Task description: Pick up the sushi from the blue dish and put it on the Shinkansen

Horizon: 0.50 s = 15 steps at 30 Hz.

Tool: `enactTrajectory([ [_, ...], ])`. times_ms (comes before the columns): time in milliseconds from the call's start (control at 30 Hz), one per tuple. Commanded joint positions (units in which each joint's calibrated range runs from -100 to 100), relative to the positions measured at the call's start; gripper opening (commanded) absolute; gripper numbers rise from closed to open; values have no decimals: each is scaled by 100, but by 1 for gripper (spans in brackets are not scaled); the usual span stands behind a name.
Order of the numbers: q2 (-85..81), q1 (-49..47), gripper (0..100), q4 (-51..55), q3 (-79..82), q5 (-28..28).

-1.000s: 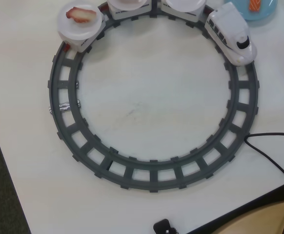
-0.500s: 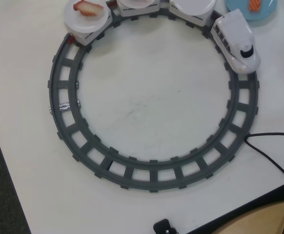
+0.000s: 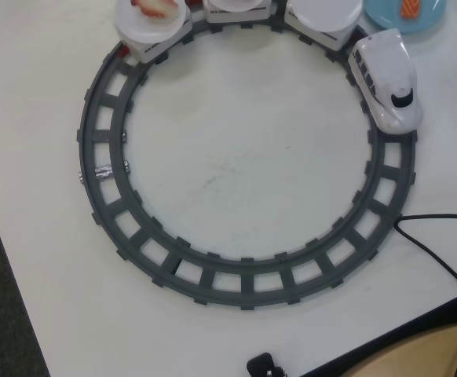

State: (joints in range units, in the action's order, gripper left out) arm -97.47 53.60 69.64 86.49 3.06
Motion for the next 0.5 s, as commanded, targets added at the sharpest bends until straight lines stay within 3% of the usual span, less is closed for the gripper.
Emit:
enactTrajectory([
  [0,-36,-246,51,-79,-373,-12],
  [267,457,-404,51,-88,-983,-12],
  [467,3146,106,51,-139,-2868,35],
])
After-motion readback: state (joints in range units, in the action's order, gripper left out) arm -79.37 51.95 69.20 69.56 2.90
